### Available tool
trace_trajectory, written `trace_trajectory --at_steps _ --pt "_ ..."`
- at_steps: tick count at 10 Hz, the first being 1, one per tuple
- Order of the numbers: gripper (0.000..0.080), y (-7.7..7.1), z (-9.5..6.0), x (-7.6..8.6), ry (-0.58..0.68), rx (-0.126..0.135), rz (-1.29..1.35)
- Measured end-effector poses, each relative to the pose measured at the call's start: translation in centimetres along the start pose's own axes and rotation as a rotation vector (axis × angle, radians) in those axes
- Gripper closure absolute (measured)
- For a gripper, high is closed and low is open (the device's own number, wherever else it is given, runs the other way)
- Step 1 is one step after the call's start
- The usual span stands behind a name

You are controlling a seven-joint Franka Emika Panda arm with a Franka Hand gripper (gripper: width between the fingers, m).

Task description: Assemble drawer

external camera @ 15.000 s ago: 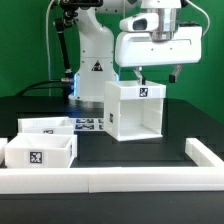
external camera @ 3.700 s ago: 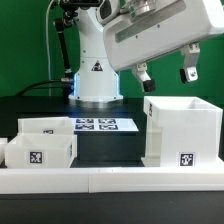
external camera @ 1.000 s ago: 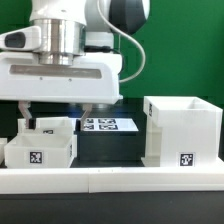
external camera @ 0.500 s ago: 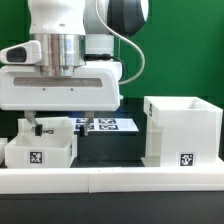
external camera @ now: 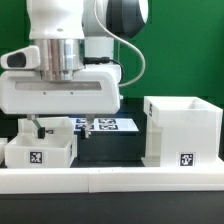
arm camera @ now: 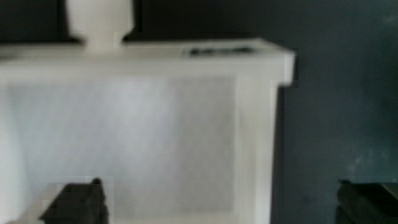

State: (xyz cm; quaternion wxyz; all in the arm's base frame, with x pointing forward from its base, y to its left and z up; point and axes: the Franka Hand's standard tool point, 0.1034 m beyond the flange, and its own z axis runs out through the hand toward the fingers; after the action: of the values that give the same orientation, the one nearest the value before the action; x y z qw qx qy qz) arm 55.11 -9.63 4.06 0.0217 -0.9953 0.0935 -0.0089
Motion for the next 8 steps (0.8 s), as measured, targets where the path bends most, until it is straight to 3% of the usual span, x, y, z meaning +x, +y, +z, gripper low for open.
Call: trace_trajectory --at_steps 3,8 --pt "0.0151 -1.2 2.0 -0.7 0.007 -0.013 -0.019" --pt "0.0151 -1.3 3.5 -0.9 0.051 -0.041 -0.036"
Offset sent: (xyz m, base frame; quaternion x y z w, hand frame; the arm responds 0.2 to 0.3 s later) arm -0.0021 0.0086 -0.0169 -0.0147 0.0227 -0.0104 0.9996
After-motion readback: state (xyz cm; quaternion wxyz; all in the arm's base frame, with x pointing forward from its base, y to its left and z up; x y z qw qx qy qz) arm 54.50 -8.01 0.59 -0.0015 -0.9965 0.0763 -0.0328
